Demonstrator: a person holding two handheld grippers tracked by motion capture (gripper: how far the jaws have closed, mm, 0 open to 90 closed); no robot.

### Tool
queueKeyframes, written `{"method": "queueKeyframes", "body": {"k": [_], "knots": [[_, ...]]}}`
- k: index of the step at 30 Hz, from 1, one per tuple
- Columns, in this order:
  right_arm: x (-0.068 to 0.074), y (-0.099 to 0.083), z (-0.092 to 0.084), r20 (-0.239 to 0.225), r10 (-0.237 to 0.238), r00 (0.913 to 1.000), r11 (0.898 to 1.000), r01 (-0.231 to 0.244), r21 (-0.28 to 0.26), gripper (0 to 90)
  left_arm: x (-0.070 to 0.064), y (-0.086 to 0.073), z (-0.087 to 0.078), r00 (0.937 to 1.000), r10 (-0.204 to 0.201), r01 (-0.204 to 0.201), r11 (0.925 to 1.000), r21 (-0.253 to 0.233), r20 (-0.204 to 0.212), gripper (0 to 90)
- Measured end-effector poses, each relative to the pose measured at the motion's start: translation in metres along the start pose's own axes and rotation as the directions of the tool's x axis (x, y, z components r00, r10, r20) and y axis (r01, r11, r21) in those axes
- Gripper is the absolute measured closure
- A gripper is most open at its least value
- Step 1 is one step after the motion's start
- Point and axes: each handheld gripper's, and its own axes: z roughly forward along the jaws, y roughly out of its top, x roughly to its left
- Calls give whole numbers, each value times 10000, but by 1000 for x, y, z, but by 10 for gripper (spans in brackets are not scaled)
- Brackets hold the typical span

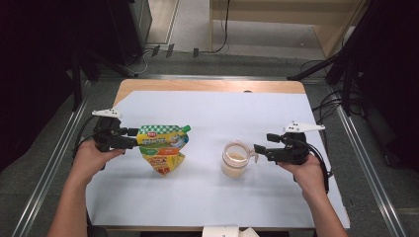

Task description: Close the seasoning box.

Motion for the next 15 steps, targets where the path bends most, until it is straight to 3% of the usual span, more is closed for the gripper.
{"method": "queueKeyframes", "body": {"k": [4,11,15], "knots": [[-6,-4,-2,901,-319,9954,9994,307,143,280,1,0,0,9998,-70,69,10000,-49,-175,367],[-12,-12,5,1179,-713,9905,9962,649,579,258,3,-1,3,9987,-283,285,9996,30,-421,368],[-19,-17,6,1340,-753,9881,9953,662,711,251,4,-1,3,9992,-201,202,9998,20,-333,352]]}}
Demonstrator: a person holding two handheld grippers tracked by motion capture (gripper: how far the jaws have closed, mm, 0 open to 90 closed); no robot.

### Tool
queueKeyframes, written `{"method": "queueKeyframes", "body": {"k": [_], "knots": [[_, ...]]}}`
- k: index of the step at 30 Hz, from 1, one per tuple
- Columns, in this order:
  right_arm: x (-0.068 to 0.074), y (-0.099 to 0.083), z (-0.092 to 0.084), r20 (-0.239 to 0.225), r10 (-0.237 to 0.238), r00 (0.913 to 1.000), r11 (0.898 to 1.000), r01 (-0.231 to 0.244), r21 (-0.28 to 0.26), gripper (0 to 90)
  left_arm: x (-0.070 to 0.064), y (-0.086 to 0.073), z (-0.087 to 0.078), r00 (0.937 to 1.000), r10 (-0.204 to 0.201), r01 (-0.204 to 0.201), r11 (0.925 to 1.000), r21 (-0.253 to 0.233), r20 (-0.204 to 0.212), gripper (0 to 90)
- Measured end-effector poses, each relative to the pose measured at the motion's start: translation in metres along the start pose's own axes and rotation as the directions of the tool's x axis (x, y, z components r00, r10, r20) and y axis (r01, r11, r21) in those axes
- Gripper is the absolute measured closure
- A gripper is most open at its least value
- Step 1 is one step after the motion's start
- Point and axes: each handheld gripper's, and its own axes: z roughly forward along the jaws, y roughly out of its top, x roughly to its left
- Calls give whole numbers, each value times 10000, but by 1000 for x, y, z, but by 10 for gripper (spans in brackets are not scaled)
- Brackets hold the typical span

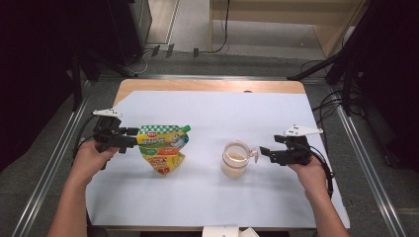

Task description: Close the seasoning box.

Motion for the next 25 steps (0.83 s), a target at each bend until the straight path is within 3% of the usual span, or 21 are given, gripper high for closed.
{"method": "queueKeyframes", "body": {"k": [10,25], "knots": [[-22,-8,-3,216,461,9987,9989,-461,28,212,3,-3,3,9998,-193,193,9997,127,33,336],[-26,-9,-1,308,495,9983,9986,-501,184,211,8,-8,4,10000,-41,41,9999,-101,-49,282]]}}
